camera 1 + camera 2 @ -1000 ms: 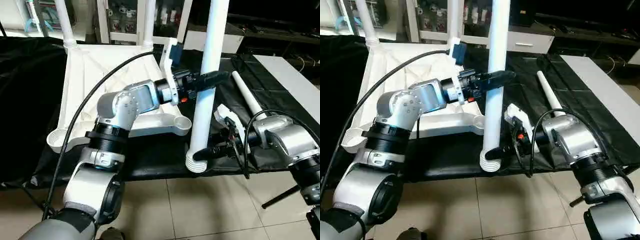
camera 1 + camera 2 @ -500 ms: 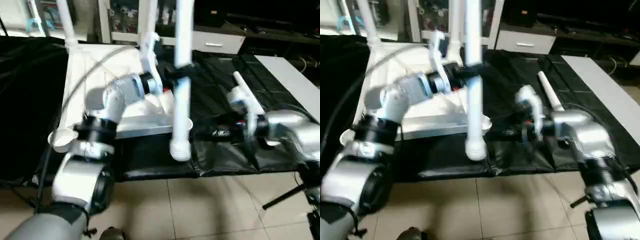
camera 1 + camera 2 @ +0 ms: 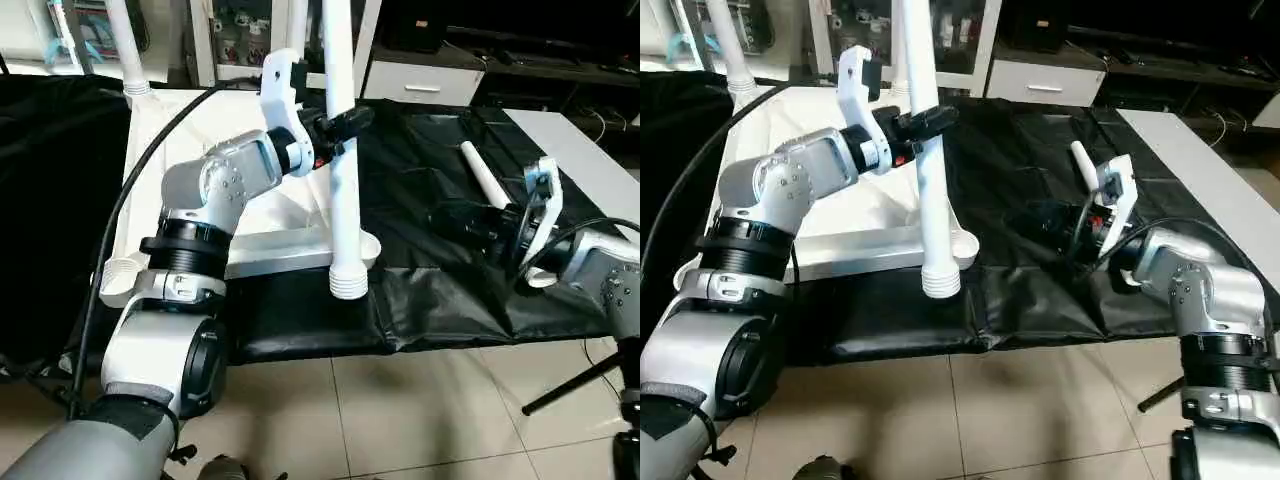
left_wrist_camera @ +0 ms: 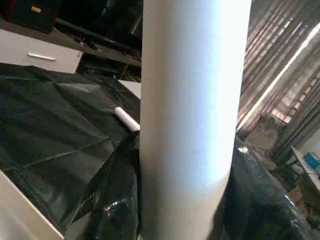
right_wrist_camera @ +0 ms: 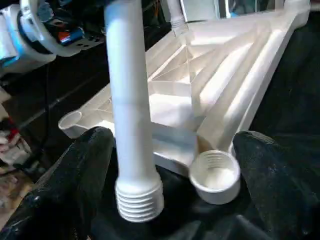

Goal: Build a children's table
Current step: Insert table leg to table base

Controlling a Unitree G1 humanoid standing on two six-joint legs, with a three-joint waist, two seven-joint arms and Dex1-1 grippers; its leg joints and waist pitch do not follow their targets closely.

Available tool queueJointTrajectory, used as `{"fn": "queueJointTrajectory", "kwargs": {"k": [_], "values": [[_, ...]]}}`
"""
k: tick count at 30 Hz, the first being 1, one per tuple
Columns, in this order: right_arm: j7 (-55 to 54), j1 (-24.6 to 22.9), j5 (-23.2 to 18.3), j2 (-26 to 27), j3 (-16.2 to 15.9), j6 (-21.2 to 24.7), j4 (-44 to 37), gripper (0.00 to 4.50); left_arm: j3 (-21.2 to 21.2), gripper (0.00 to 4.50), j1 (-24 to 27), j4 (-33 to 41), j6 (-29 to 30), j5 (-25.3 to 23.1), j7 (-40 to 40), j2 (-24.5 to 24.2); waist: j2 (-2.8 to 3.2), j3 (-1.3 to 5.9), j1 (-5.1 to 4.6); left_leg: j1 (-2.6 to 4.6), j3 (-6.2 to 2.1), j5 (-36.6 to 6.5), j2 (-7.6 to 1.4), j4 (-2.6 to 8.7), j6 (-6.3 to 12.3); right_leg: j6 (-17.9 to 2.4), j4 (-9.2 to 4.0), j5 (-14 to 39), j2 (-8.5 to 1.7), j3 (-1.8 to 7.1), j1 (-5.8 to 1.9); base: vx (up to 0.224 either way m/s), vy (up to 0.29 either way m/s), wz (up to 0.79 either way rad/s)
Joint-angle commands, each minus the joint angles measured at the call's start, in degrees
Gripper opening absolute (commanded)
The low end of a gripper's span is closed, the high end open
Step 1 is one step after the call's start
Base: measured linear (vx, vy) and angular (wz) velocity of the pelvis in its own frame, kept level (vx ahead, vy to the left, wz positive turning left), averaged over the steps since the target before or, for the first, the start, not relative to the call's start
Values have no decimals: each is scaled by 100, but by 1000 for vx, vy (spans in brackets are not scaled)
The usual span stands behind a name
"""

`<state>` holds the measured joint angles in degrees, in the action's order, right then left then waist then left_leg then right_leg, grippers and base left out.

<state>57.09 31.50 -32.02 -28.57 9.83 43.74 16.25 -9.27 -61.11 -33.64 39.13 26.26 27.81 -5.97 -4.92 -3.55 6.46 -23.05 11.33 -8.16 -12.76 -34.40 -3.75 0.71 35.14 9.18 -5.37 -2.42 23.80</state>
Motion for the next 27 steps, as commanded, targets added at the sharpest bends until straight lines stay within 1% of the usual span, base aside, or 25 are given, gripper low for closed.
{"fn": "queueJointTrajectory", "kwargs": {"k": [1,2,3,4,5,6,8,9,10,11,13,14,15,17,21,24,25,26,27], "values": [[-128,-34,0,29,-48,88,-198,407,-10,174,-168,34,41,24,-66,52,-18,468,7,192,-16,-1267,-8,360,-88,-1092,-391,1151,-192,76,-260,0,0,0],[-165,-100,63,103,-171,18,-334,407,-15,174,-179,26,24,28,-102,63,-25,469,7,185,-17,-1262,-8,363,-96,-1076,-390,1152,-192,76,-264,0,0,0],[-210,-123,93,178,-243,-22,-424,407,-12,174,-185,22,8,16,-125,72,-18,468,11,191,-19,-1265,-12,366,-112,-1049,-390,1146,-195,79,-265,0,0,0],[-379,-129,114,342,-305,-84,-559,407,-15,174,-191,33,10,9,-148,96,-52,469,11,186,-16,-1238,-11,366,-107,-1031,-389,1161,-201,79,-266,0,0,0],[-411,-129,120,372,-317,-97,-582,407,-15,174,-192,37,12,9,-151,100,-31,460,7,186,-19,-1246,-11,376,-126,-1003,-392,1228,-203,80,-251,0,0,0],[-610,-127,229,481,-418,-172,-682,407,-17,174,-189,65,20,10,-172,121,-33,463,6,192,-21,-1271,-15,376,-139,-992,-395,1261,-206,80,-251,0,0,0],[-781,-113,319,570,-474,-213,-712,407,-5,174,-178,96,15,5,-176,134,-23,453,3,202,-23,-1331,-20,388,-199,-957,-413,1381,-212,84,-232,0,0,0],[-1187,-59,504,786,-581,-268,-745,407,1,174,-160,153,33,18,-183,167,-11,445,2,213,-20,-1408,-18,392,-239,-927,-425,1464,-207,88,-213,0,0,0],[-1361,-24,578,934,-634,-305,-747,407,15,174,-148,184,43,28,-169,186,-12,446,-12,201,-29,-1443,-11,407,-292,-889,-425,1528,-203,85,-219,0,0,0],[-1431,-6,634,1027,-679,-375,-724,407,25,174,-142,200,54,35,-162,197,-2,444,-20,204,-32,-1508,-11,413,-328,-860,-432,1596,-207,85,-206,0,0,0],[-1460,9,655,1079,-698,-411,-691,407,28,174,-139,205,56,38,-166,204,3,444,-15,218,-34,-1604,-15,415,-346,-814,-445,1630,-207,90,-199,0,0,0],[-1583,66,705,1184,-714,-435,-576,407,38,174,-147,200,49,37,-180,222,13,443,-15,214,-38,-1612,-16,419,-347,-811,-442,1609,-208,92,-203,0,0,0],[-1712,129,845,1226,-769,-516,-411,407,51,174,-155,193,39,29,-178,231,1,449,-23,194,-45,-1575,-12,429,-359,-798,-430,1539,-201,87,-221,0,0,0],[-1768,188,920,1262,-837,-583,-253,407,74,174,-169,201,37,27,-155,243,3,446,-21,205,-34,-1557,-6,427,-383,-796,-430,1479,-195,92,-210,0,0,0],[-1650,230,869,1260,-904,-522,-246,407,170,174,-169,244,-13,-29,-38,232,-1,452,-13,195,-29,-1458,-3,424,-321,-786,-419,1328,-197,97,-233,0,0,0],[-1393,262,844,1129,-1032,-414,-265,407,252,174,-150,296,-13,-66,64,220,-2,457,-8,194,-20,-1291,-10,415,-286,-861,-388,1055,-192,102,-242,0,0,0],[-1393,262,844,1129,-1032,-414,-265,407,252,174,-150,296,-13,-66,64,220,-6,461,-6,188,-21,-1231,-9,413,-272,-895,-373,952,-189,100,-259,0,0,0],[-1104,263,825,966,-1158,-321,-273,407,306,174,-135,351,12,-73,125,220,-5,456,-3,190,-16,-1242,-6,414,-254,-906,-381,963,-188,99,-264,0,0,0],[-994,258,826,911,-1203,-310,-281,407,326,174,-129,373,20,-73,149,221,-7,454,0,194,-13,-1254,-7,411,-248,-902,-386,981,-187,102,-265,0,0,0]]}}
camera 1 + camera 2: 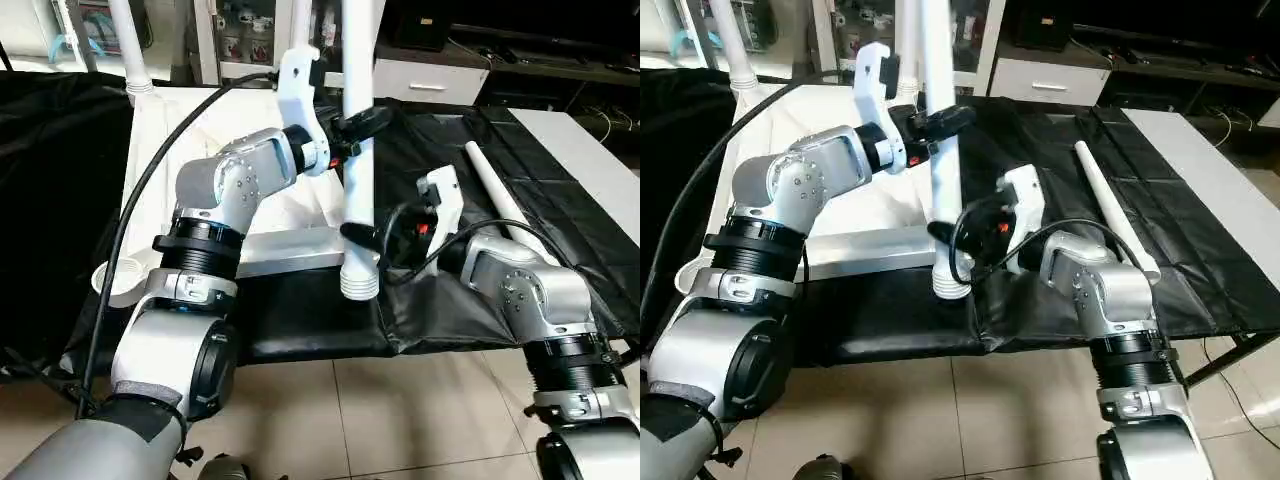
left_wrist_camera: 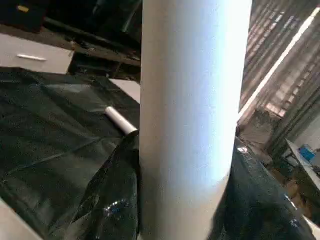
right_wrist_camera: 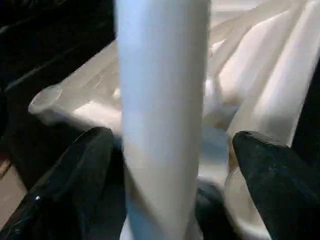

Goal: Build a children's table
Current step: Insert table leg to table base

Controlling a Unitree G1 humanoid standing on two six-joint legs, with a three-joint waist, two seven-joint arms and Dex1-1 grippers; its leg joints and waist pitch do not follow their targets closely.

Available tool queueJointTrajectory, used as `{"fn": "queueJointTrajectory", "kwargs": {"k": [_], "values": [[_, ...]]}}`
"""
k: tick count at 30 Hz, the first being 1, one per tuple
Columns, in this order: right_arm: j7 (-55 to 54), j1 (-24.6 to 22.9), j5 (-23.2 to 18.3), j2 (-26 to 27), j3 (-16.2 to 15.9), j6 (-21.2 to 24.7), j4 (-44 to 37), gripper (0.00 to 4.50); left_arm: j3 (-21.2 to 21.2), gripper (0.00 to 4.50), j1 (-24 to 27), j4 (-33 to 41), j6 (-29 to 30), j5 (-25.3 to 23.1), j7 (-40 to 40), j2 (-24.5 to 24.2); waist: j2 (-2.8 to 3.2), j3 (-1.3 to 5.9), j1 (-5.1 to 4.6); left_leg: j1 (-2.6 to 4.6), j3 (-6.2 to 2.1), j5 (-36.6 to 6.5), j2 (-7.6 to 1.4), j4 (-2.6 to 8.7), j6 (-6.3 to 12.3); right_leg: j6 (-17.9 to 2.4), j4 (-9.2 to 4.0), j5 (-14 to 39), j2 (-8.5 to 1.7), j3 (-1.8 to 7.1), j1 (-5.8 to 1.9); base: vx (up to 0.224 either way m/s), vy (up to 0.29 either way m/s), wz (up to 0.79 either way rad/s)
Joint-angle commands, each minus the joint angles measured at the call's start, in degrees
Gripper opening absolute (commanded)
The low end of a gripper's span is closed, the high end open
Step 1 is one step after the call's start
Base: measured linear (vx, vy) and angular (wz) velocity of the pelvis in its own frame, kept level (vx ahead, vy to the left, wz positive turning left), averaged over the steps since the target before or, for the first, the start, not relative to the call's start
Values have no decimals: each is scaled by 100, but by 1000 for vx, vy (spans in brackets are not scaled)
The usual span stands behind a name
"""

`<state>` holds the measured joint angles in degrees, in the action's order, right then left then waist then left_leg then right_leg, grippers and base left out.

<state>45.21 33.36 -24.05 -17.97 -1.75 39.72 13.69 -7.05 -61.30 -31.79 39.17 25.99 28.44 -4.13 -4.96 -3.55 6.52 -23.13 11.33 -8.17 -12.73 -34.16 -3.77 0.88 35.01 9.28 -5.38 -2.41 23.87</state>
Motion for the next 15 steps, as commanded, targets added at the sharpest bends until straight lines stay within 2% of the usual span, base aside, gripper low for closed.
{"fn": "queueJointTrajectory", "kwargs": {"k": [1,5,13,14,15], "values": [[337,66,29,-219,-108,94,-30,407,133,174,-103,217,28,-46,119,39,-11,453,1,201,-14,-1281,-13,386,-242,-904,-376,1031,-194,104,-277,0,0,0],[676,83,36,-402,-260,64,16,407,270,174,-75,325,63,-52,232,70,-20,446,-5,196,-21,-1354,-20,383,-235,-868,-397,1255,-204,101,-267,0,0,0],[835,252,62,-386,-348,2,276,407,448,174,-22,458,98,-59,405,96,-36,454,-16,193,-11,-1228,-16,367,-178,-971,-375,1126,-200,100,-261,0,0,0],[838,278,74,-357,-358,-18,321,380,489,174,-5,495,115,-59,460,86,-29,455,-9,197,-10,-1205,-18,367,-182,-997,-373,1102,-200,101,-260,0,0,0],[837,293,82,-335,-364,-33,350,374,507,174,8,519,127,-59,480,83,-31,456,-14,194,-9,-1190,-19,365,-183,-1015,-365,1067,-200,103,-258,0,0,0]]}}
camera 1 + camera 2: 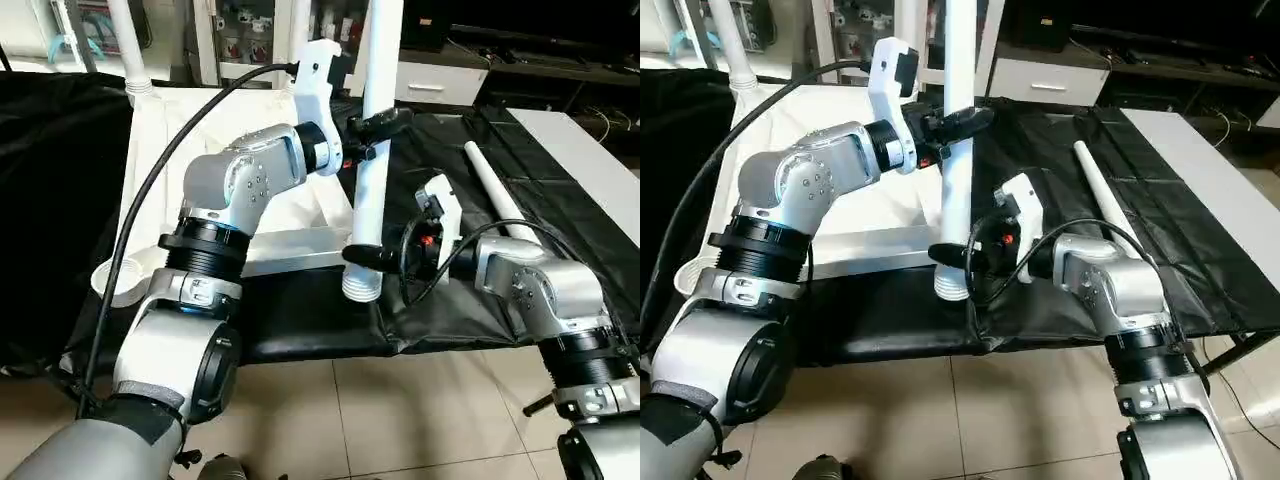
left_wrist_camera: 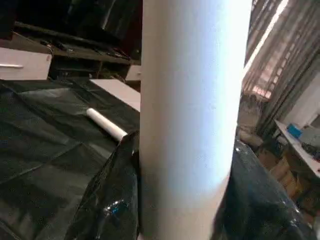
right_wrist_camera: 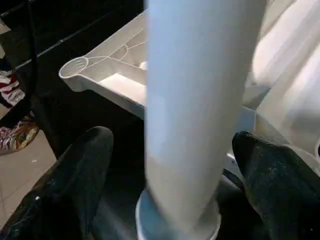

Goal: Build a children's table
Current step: Insert table leg to table base

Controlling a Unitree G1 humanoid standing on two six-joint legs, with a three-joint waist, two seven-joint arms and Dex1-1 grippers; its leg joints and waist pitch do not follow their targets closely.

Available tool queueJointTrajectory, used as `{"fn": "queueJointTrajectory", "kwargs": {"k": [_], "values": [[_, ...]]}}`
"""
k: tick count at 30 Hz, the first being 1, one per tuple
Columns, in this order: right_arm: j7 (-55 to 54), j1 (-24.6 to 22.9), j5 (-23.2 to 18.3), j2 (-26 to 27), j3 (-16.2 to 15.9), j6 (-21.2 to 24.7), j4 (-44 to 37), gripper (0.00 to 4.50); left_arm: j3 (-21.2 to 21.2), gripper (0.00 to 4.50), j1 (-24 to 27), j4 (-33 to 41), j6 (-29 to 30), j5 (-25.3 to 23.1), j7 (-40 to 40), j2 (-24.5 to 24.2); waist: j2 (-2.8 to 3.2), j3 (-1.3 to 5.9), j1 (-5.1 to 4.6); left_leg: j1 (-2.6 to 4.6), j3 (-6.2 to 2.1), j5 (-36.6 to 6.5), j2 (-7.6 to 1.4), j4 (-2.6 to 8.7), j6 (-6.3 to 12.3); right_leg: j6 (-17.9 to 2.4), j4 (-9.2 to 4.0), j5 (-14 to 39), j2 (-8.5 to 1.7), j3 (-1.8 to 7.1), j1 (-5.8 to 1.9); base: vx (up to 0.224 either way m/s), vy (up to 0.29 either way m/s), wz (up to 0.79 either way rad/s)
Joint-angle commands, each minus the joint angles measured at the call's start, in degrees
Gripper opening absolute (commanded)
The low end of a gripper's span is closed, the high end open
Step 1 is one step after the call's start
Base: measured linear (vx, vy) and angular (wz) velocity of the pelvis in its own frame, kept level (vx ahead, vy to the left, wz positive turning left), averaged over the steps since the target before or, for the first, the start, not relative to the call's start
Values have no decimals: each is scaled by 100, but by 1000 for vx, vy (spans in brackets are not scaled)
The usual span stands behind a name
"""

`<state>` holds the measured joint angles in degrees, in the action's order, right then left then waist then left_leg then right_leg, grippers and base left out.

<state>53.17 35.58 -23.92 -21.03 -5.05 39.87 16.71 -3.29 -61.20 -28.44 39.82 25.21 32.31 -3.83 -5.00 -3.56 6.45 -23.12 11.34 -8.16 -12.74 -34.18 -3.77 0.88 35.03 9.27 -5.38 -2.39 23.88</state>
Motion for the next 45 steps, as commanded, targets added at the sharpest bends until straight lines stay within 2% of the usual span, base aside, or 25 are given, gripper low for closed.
{"fn": "queueJointTrajectory", "kwargs": {"k": [1,2,7,17,22,23,28,29,30,32,35,36,38,41,42,43,44,45], "values": [[46,85,74,-15,-42,-67,74,374,153,174,10,207,75,19,118,45,-23,458,-2,190,-11,-1173,-18,368,-184,-1031,-359,1013,-198,100,-268,0,0,0],[49,98,76,-5,-48,-82,99,353,177,174,19,221,76,14,142,36,-21,458,-1,191,-13,-1169,-21,368,-185,-1036,-356,993,-200,101,-268,0,0,0],[170,126,77,-11,-97,-116,153,320,202,174,23,225,73,-22,185,19,-20,453,-2,196,-12,-1233,-18,376,-199,-1016,-366,1051,-195,99,-270,0,0,0],[326,61,109,-92,-202,-117,117,220,249,173,45,285,98,-23,280,3,-3,461,-3,196,-10,-1191,-14,369,-202,-1060,-354,934,-189,101,-274,0,0,0],[350,74,115,-89,-197,-139,149,192,237,173,33,276,95,-38,295,11,-7,458,-2,200,-11,-1254,-14,370,-202,-1060,-364,999,-190,101,-275,0,0,0],[347,75,114,-91,-200,-143,152,190,236,173,31,275,94,-40,298,9,13,459,3,200,-16,-1254,-17,373,-210,-1056,-362,1012,-196,102,-277,0,0,0],[327,68,159,-80,-183,-202,188,186,248,173,25,286,59,-72,259,-12,0,464,-2,198,-14,-1224,-15,368,-205,-1076,-354,916,-189,101,-279,0,0,0],[321,68,169,-80,-172,-220,196,186,213,229,11,288,68,-68,199,-10,8,466,1,198,-15,-1213,-15,368,-206,-1086,-351,893,-190,100,-280,0,0,0],[317,69,173,-80,-166,-231,200,186,175,243,-1,286,87,-52,152,-4,7,468,0,199,-13,-1218,-17,366,-208,-1092,-347,871,-188,101,-280,0,0,0],[275,111,148,-77,-76,-275,231,186,41,250,-64,248,333,109,166,-20,5,468,-5,197,-12,-1207,-13,363,-202,-1111,-339,842,-186,100,-284,0,0,0],[236,163,91,-70,40,-315,227,186,29,287,-57,274,440,163,244,-64,13,464,-3,199,-11,-1229,-9,365,-198,-1122,-348,888,-185,101,-281,0,0,0],[221,180,77,-69,80,-337,235,186,23,287,-50,287,476,188,277,-75,40,462,3,203,-16,-1248,-11,369,-206,-1123,-347,899,-187,100,-279,0,0,0],[182,204,48,-77,162,-368,227,186,-21,307,-37,312,523,239,281,-78,42,466,4,209,-16,-1282,-14,370,-228,-1140,-347,870,-185,100,-277,0,0,0],[19,254,-36,-81,409,-463,220,186,-35,327,-5,339,585,271,328,-134,72,462,6,218,-18,-1314,-7,376,-250,-1170,-343,814,-173,95,-274,0,0,0],[-18,264,-49,-90,464,-491,218,186,-38,346,10,347,603,275,346,-150,68,460,3,220,-14,-1333,-8,377,-256,-1163,-350,833,-174,97,-272,0,0,0],[-92,281,-77,-112,576,-532,223,186,-65,346,35,358,616,276,333,-166,125,460,1,233,-18,-1407,-10,384,-293,-1171,-363,827,-172,99,-266,0,0,0],[-154,297,-108,-144,685,-559,235,186,-78,359,58,374,639,289,358,-198,104,468,-1,232,-20,-1408,-6,374,-301,-1185,-348,799,-168,94,-273,0,0,0],[-222,296,-148,-229,848,-580,223,186,-125,366,93,395,665,316,357,-242,123,470,5,222,-26,-1384,1,376,-292,-1205,-332,771,-169,95,-290,0,0,0]]}}
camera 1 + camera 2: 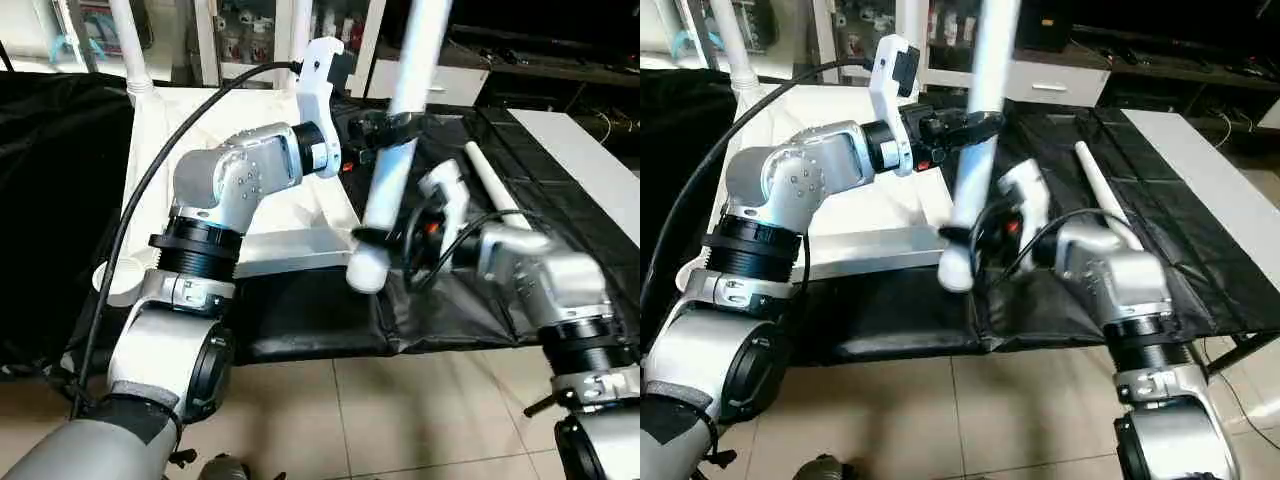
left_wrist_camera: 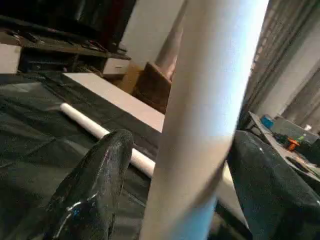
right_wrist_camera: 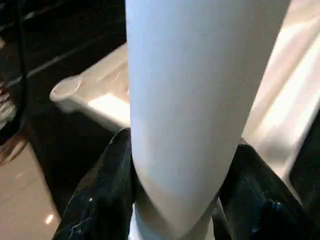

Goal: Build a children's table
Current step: Insert table leg to table base

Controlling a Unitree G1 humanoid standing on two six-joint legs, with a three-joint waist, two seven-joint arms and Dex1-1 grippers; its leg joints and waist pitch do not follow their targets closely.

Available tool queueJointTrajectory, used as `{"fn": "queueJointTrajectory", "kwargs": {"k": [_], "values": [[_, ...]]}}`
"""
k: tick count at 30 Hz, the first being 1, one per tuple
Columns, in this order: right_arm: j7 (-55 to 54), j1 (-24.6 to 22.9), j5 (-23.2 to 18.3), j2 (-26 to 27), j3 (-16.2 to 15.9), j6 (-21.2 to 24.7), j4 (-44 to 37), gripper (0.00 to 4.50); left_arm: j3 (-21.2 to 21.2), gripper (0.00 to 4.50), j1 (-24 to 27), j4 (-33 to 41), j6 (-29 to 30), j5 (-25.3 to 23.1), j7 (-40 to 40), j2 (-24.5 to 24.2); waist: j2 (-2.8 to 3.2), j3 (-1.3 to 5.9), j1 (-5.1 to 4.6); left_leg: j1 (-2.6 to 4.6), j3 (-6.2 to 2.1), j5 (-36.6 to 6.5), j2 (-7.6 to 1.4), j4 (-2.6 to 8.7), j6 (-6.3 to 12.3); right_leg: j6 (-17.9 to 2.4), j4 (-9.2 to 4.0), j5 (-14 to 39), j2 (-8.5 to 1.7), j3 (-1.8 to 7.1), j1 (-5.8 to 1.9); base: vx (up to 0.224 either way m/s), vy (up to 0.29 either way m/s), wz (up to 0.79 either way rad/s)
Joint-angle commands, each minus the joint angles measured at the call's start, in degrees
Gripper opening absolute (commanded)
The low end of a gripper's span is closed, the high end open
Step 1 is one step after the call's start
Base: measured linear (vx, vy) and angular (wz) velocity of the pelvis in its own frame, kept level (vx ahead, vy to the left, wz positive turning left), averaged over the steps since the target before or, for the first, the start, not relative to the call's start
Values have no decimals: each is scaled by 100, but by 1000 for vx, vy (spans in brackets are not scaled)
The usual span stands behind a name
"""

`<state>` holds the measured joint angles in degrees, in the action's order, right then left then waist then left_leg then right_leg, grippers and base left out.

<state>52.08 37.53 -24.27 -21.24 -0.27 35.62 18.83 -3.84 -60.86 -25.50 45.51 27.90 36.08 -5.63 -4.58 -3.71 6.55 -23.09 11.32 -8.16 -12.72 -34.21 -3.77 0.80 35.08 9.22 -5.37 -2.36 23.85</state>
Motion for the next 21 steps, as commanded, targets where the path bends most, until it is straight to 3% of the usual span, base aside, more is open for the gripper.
{"fn": "queueJointTrajectory", "kwargs": {"k": [1,3,5,6,7,8,9,10,11,13,14,15,16,17,18,19,21], "values": [[-117,100,-114,-213,379,-156,9,186,-74,370,61,102,97,48,-23,-64,71,485,-6,215,-17,-1369,0,378,-286,-1198,-344,754,-169,93,-290,0,0,0],[-173,41,-124,-399,594,-159,-63,186,-116,392,105,69,22,9,-85,-143,125,479,6,229,-20,-1355,2,378,-280,-1205,-343,687,-156,89,-289,0,0,0],[-175,11,-121,-470,657,-159,-91,186,-141,408,123,46,-38,-26,-143,-167,109,482,8,215,-16,-1335,11,372,-251,-1202,-341,653,-152,92,-311,0,0,0],[-196,-15,-114,-530,724,-166,-105,186,-157,410,148,35,-76,-52,-156,-202,142,483,-3,211,-19,-1320,15,371,-245,-1206,-345,626,-151,91,-313,0,0,0],[-303,-84,-49,-662,839,-229,-120,186,-168,410,247,42,-210,-172,-213,-316,136,485,-3,209,-20,-1311,16,368,-237,-1214,-342,622,-152,89,-316,0,0,0],[-653,-203,80,-825,1070,-313,-142,186,-192,424,475,91,-348,-377,-368,-543,199,481,-12,221,-25,-1361,16,368,-265,-1213,-353,554,-141,86,-316,0,0,0],[-717,-220,100,-846,1108,-321,-146,186,-195,424,514,101,-374,-413,-397,-578,182,486,-8,220,-27,-1338,15,370,-263,-1198,-354,552,-142,87,-326,0,0,0],[-956,-320,211,-918,1201,-345,-196,186,-199,424,690,160,-582,-600,-573,-681,247,490,-6,215,-28,-1322,34,367,-241,-1178,-344,619,-139,91,-328,0,0,0],[-1152,-477,300,-960,1267,-337,-338,186,-207,424,888,230,-751,-792,-812,-765,238,488,-20,209,-32,-1321,21,371,-236,-1111,-368,698,-137,90,-329,0,0,0],[-1516,-930,292,-782,1419,-145,-1006,186,-263,424,1399,529,-945,-1093,-1350,-772,355,488,-39,216,-36,-1412,25,371,-233,-1048,-371,793,-127,94,-317,0,0,0],[-1571,-976,292,-749,1436,-121,-1083,186,-284,424,1462,575,-984,-1121,-1423,-754,307,492,-52,200,-36,-1408,19,374,-186,-1021,-384,817,-130,86,-329,0,0,0],[-1774,-1130,312,-608,1481,-70,-1331,186,-356,424,1710,748,-1147,-1199,-1632,-667,320,504,-54,209,-34,-1423,26,369,-165,-1028,-384,892,-131,82,-316,0,0,0],[-1988,-1327,399,-417,1515,-254,-1588,186,-273,424,2045,959,-1478,-1396,-1765,-619,320,495,-59,183,-50,-1393,7,386,-141,-984,-410,1028,-143,80,-312,0,0,0],[-2148,-1523,508,-213,1537,-623,-1789,186,-192,424,2361,1140,-1843,-1640,-1978,-561,340,475,-73,186,-48,-1563,-22,409,-157,-910,-446,1296,-164,87,-261,0,0,0],[-2392,-1742,747,-85,1454,-1017,-1985,186,-87,424,2682,1364,-2125,-1901,-2250,-506,310,479,-100,190,-35,-1657,-16,402,-161,-866,-458,1419,-148,83,-249,0,0,0],[-2433,-1794,787,-64,1434,-1059,-2035,186,-55,424,2741,1416,-2163,-1951,-2289,-505,328,477,-119,189,-47,-1758,-12,412,-196,-757,-470,1630,-140,80,-236,0,0,0],[-3119,-2645,968,331,1319,-1039,-2901,186,432,424,3852,2523,-2732,-2543,-2769,-453,270,450,-133,176,-62,-1761,-56,454,-199,-597,-486,1716,-147,100,-224,0,0,0]]}}
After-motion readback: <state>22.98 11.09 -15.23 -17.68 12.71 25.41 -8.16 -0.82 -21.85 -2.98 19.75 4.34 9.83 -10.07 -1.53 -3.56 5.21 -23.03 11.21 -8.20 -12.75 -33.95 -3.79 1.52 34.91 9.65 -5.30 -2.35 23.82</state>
